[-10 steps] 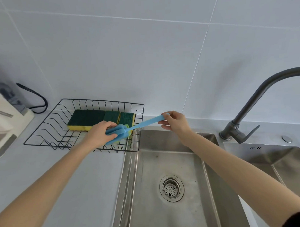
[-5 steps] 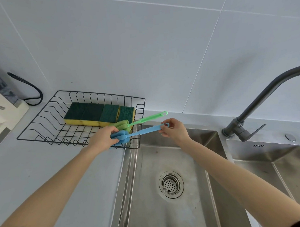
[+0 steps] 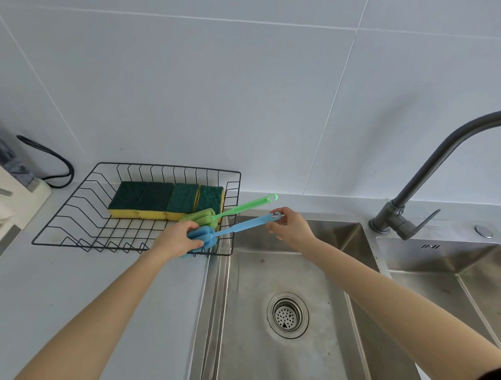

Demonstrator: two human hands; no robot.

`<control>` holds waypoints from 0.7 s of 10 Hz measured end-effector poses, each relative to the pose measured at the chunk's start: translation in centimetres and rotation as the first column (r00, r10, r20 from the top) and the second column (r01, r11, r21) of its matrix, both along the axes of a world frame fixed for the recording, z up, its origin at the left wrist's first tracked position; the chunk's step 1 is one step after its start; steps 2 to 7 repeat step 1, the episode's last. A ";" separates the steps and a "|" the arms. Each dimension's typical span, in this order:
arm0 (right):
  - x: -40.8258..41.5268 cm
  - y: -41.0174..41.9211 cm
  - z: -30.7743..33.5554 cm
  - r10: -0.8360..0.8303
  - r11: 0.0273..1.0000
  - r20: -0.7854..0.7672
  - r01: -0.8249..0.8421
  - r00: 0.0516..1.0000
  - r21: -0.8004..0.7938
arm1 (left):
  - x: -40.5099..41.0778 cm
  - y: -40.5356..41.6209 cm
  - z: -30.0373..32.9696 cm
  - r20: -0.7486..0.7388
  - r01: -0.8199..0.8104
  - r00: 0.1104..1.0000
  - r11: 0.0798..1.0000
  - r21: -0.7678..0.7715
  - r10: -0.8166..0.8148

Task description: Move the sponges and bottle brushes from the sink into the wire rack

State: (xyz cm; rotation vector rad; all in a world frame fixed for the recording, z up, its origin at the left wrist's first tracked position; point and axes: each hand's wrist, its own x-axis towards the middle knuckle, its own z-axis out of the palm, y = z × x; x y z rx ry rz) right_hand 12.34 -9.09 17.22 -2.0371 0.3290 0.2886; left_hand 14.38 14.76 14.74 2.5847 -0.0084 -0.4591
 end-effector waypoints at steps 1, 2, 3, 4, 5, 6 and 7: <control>-0.6 -0.5 0.6 0.062 0.992 -0.012 -0.063 0.998 -0.110 | -0.1 -0.3 0.3 0.036 -0.038 0.999 0.999 0.017 0.037; -0.6 -0.5 0.6 0.062 0.992 -0.012 -0.063 0.998 -0.110 | -0.1 -0.3 0.3 0.036 -0.038 0.999 0.999 0.017 0.037; -0.6 -0.5 0.6 0.062 0.992 -0.012 -0.063 0.998 -0.110 | -0.1 -0.3 0.3 0.036 -0.038 0.999 0.999 0.017 0.037; -0.6 -0.5 0.6 0.062 0.992 -0.012 -0.063 0.998 -0.110 | -0.1 -0.3 0.3 0.036 -0.038 0.999 0.999 0.017 0.037; -0.6 -0.5 0.6 0.062 0.992 -0.012 -0.063 0.998 -0.110 | -0.1 -0.3 0.3 0.036 -0.038 0.999 0.999 0.017 0.037; -0.6 -0.5 0.6 0.062 0.992 -0.012 -0.063 0.998 -0.110 | -0.1 -0.3 0.3 0.036 -0.038 0.999 0.999 0.017 0.037; -0.6 -0.5 0.6 0.062 0.992 -0.012 -0.063 0.998 -0.110 | -0.1 -0.3 0.3 0.036 -0.038 0.999 0.999 0.017 0.037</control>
